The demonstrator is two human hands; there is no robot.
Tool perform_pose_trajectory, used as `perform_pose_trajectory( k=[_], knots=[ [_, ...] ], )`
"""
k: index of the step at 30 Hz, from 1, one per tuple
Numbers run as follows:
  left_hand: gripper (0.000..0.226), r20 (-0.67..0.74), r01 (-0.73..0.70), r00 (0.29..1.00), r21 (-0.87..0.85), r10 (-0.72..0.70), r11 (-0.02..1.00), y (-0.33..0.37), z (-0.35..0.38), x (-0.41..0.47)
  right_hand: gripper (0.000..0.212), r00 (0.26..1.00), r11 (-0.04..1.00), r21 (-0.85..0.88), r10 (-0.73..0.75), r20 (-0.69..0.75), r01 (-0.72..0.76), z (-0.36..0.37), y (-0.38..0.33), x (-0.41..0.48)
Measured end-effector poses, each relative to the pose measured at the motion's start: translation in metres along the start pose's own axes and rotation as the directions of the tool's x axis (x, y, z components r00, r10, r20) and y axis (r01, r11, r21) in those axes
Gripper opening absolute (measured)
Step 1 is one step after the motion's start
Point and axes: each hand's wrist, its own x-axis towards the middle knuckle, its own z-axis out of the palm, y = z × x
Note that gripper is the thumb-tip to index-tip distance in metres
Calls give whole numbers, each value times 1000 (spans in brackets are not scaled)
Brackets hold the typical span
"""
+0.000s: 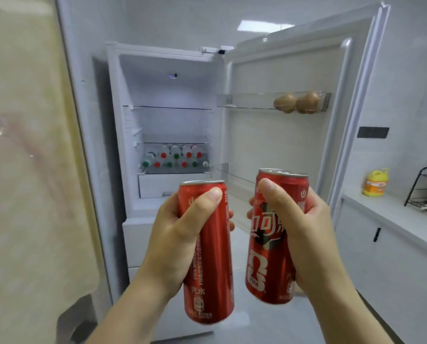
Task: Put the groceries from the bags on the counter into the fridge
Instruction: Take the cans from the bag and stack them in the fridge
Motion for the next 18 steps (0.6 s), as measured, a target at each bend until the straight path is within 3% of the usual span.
perform_pose_trajectory(
  k=[9, 18],
  knots=[
    [51, -46, -8, 999, 27, 9, 1000, 14, -105, 2, 35, 999, 999, 50, 3, 51, -6, 105, 6, -6],
    [57, -92, -12, 996, 4, 12, 1000, 1, -147, 42, 29, 996, 999, 32, 2, 91, -5, 152, 30, 33]
  ],
)
